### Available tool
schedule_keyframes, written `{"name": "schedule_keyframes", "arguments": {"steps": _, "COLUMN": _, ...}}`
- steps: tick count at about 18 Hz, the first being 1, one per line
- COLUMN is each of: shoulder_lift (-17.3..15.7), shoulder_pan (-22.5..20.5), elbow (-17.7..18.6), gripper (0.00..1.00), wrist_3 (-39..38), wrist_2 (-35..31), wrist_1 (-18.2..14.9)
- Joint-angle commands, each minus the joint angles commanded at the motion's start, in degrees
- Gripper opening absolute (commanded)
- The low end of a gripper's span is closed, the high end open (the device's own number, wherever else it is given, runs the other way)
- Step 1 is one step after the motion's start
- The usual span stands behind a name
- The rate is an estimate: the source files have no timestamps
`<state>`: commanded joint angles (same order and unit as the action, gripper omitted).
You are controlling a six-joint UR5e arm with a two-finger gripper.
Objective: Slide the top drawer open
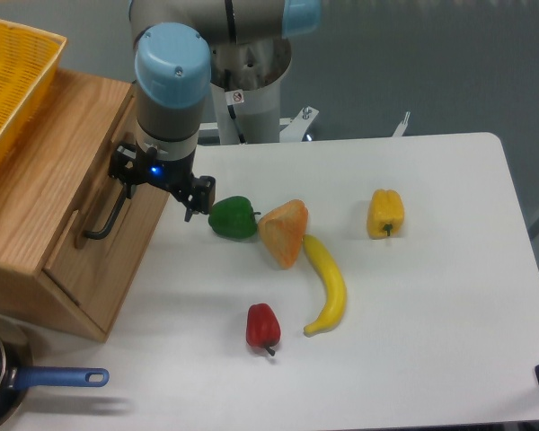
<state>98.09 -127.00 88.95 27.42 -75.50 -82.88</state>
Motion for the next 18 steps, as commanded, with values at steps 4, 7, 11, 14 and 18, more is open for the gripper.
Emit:
{"name": "schedule_keyframes", "arguments": {"steps": 4, "shoulder_lift": 0.0, "shoulder_pan": 1.14, "elbow": 0.0, "gripper": 1.0, "wrist_3": -1.58, "wrist_2": 0.0, "wrist_1": 0.0}}
{"name": "schedule_keyframes", "arguments": {"steps": 7, "shoulder_lift": 0.17, "shoulder_pan": 1.23, "elbow": 0.09, "gripper": 1.0, "wrist_3": -2.2, "wrist_2": 0.0, "wrist_1": 0.09}}
{"name": "schedule_keyframes", "arguments": {"steps": 11, "shoulder_lift": 0.44, "shoulder_pan": 1.5, "elbow": 0.09, "gripper": 1.0, "wrist_3": -2.2, "wrist_2": 0.0, "wrist_1": 0.26}}
{"name": "schedule_keyframes", "arguments": {"steps": 14, "shoulder_lift": 0.61, "shoulder_pan": 1.5, "elbow": 0.0, "gripper": 1.0, "wrist_3": -2.2, "wrist_2": -0.09, "wrist_1": 0.35}}
{"name": "schedule_keyframes", "arguments": {"steps": 18, "shoulder_lift": 0.62, "shoulder_pan": 1.5, "elbow": 0.09, "gripper": 1.0, "wrist_3": -2.2, "wrist_2": -0.17, "wrist_1": 0.44}}
